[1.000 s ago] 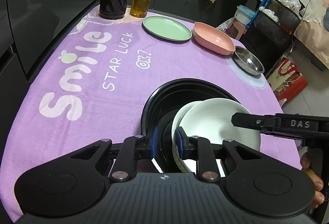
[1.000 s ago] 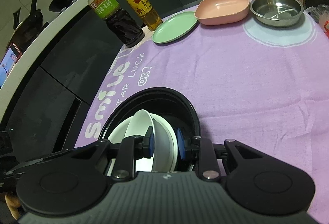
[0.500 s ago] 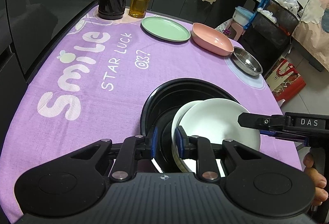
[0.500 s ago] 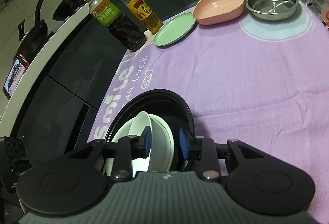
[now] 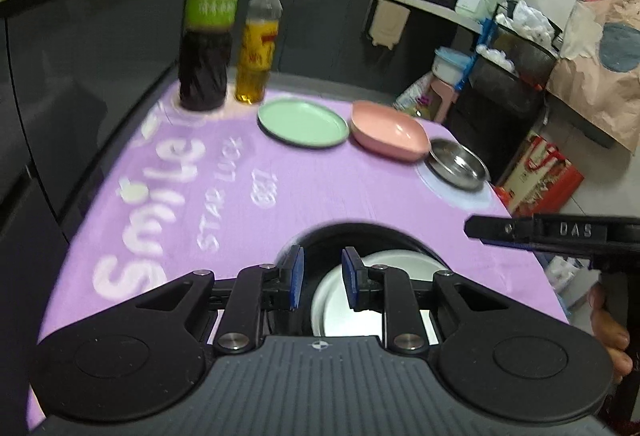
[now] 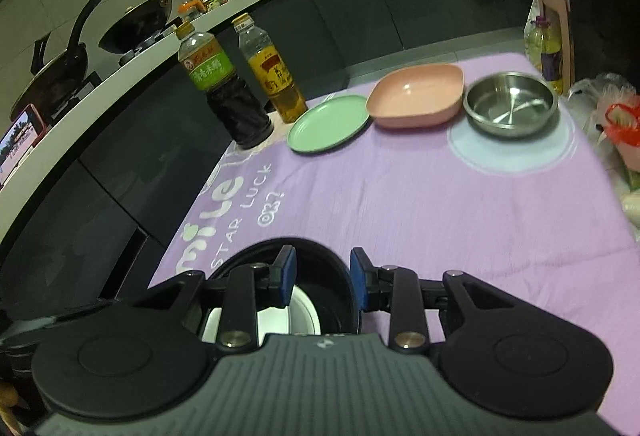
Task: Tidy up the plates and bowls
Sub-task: 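Open both grippers and lift them off the small white bowl, then move both grippers to the mint-green plate rim and close them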
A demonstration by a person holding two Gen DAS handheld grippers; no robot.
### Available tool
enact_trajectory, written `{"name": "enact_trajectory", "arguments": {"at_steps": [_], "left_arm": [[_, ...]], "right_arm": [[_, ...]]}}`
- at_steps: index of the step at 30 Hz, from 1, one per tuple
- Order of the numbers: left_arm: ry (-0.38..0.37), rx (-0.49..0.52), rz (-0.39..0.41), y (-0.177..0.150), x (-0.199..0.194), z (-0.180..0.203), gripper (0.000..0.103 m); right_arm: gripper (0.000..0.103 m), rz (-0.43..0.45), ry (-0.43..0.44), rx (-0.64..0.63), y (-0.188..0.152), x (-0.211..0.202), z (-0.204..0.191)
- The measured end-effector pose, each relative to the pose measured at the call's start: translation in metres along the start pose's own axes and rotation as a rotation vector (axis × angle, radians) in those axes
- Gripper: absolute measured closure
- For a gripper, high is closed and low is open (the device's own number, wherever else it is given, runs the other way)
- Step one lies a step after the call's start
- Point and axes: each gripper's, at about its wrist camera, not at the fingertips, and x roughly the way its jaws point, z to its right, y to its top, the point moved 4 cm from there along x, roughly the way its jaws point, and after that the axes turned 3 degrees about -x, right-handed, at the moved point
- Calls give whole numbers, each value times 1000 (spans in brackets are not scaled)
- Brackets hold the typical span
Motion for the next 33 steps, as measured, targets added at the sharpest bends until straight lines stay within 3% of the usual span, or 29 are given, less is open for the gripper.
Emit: {"name": "enact_trajectory", "arguments": {"at_steps": [9,14,20,33], "left_arm": [[82,-1,31,40,22,-14,82],[110,-46,56,64,42,-23,77],[106,-45,42,84,82,-28,76],[176,-19,10,128,187,-49,76]], "right_arm": [[73,1,-33,-80,20,12,-10],[73,25,-61,-98,43,21,-11],[73,20,-62,-107,62,42,-11],[73,-22,-63,-66,99,118,11]]}}
